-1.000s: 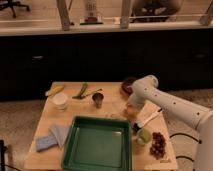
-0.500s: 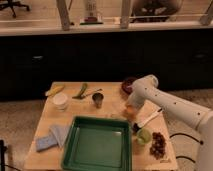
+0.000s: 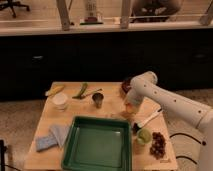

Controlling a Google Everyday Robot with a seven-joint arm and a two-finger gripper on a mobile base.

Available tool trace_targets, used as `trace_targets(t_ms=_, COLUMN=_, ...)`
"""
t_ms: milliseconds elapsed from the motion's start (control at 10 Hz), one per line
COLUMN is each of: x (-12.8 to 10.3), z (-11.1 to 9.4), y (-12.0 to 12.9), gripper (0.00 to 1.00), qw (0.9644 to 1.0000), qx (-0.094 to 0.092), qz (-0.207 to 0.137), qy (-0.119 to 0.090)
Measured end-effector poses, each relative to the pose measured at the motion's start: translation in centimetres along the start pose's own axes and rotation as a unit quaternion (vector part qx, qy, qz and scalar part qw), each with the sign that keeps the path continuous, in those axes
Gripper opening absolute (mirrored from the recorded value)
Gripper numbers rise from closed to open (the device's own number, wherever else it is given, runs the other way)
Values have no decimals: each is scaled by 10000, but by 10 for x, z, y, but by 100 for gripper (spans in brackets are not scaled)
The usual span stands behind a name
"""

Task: Place apple in paper cup

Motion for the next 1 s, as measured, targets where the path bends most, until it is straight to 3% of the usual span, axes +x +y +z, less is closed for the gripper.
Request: trace_targets(t_ms=1000, x=-12, z=-40, y=-40, gripper=0, qw=9971, qx=-185, qz=-716, qy=180)
